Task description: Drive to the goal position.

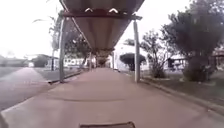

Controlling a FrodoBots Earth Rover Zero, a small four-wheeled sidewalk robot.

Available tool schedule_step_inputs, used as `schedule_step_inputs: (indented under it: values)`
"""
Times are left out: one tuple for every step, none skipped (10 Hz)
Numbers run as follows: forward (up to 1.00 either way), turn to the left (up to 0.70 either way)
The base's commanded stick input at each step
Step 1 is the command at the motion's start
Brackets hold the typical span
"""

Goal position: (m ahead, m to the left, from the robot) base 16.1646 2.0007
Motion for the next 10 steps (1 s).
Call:
schedule_step_inputs:
  values:
    - [0.85,0.0]
    - [0.85,0.0]
    - [0.85,0.0]
    - [0.85,0.0]
    - [0.85,0.0]
    - [0.85,0.0]
    - [0.85,0.0]
    - [0.85,0.0]
    - [0.85,0.0]
    - [0.85,0.0]
